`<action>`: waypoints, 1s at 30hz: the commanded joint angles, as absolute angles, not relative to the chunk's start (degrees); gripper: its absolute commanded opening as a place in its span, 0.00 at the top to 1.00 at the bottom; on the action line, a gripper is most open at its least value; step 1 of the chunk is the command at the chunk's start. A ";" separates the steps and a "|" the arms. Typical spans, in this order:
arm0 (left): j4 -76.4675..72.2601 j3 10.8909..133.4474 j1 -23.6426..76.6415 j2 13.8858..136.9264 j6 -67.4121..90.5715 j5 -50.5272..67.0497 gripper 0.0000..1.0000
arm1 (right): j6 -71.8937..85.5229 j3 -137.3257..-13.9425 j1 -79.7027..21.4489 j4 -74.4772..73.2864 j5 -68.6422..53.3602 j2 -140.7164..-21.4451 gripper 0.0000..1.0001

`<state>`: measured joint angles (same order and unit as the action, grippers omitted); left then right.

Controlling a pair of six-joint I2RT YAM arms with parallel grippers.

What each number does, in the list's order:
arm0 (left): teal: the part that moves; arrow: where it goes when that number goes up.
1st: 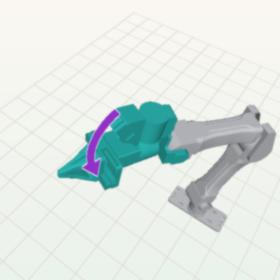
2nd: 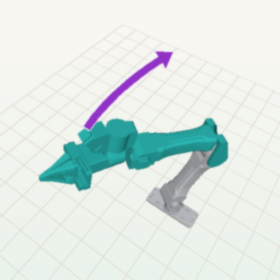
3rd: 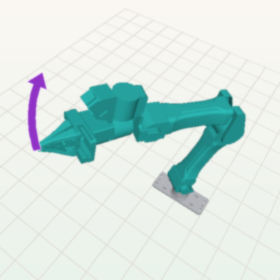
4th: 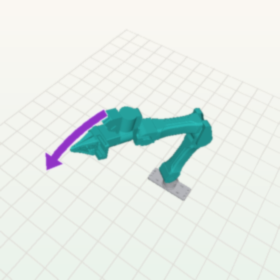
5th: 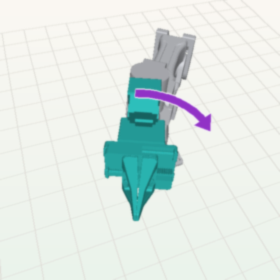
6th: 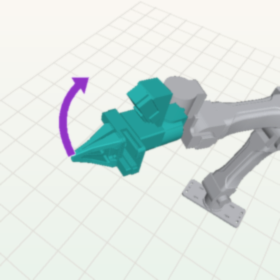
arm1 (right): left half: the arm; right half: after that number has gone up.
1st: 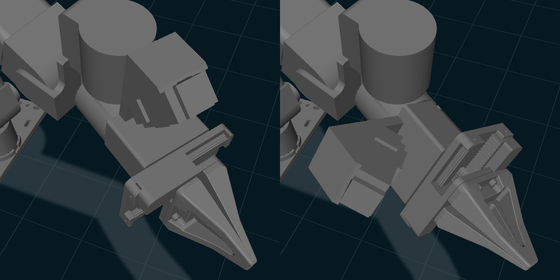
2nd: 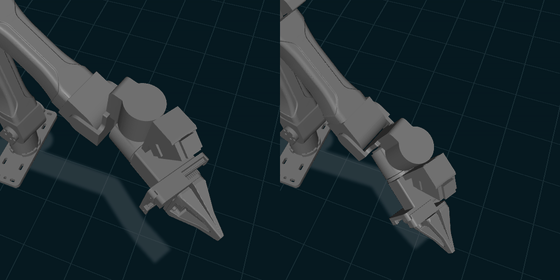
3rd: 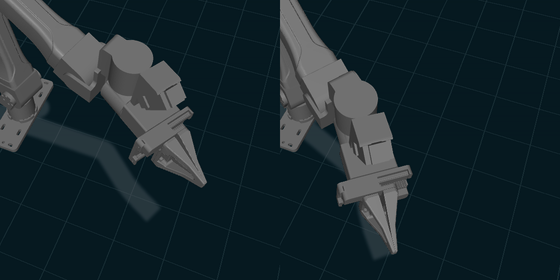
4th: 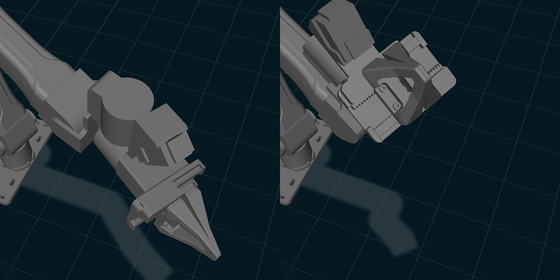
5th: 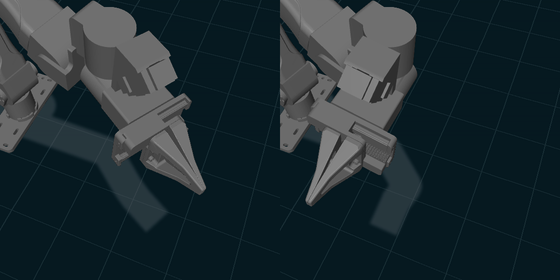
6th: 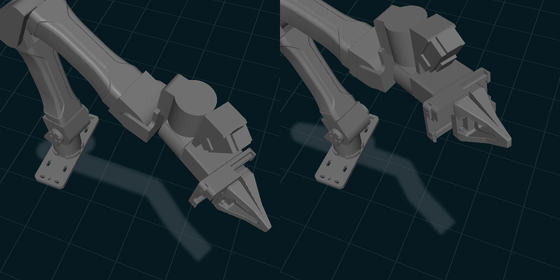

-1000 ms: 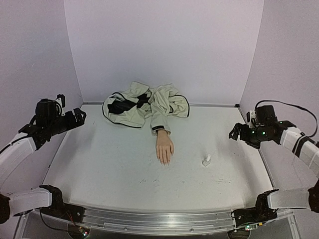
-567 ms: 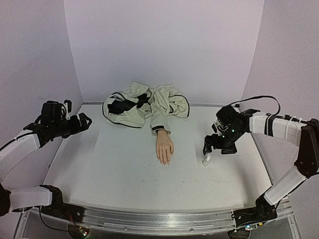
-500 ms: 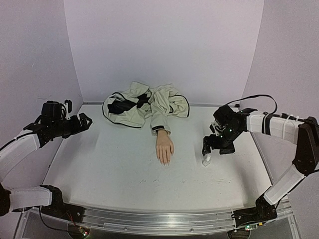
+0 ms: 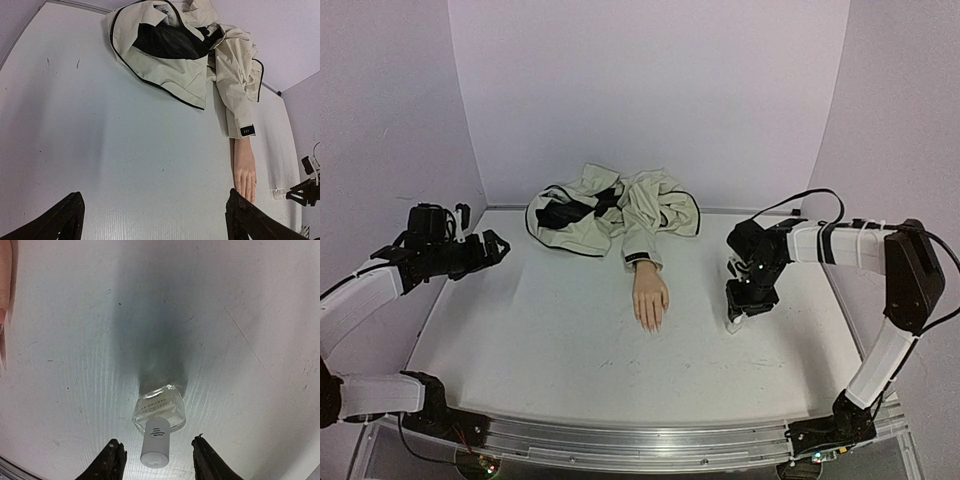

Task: Paint the nails

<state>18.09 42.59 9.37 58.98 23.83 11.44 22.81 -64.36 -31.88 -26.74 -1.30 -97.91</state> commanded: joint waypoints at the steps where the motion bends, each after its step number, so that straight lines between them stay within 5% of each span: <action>1: 17.81 45.35 9.07 59.80 23.18 13.63 0.01 | 22.44 -67.00 -32.76 -29.04 1.67 -99.34 0.58; 24: 21.17 52.84 10.34 66.51 26.74 24.71 0.00 | 22.90 -64.78 -34.15 -25.31 2.74 -93.60 0.95; 30: 18.63 56.40 24.21 68.81 24.05 9.61 0.01 | 23.98 -62.97 -34.10 -18.00 -0.98 -87.56 1.00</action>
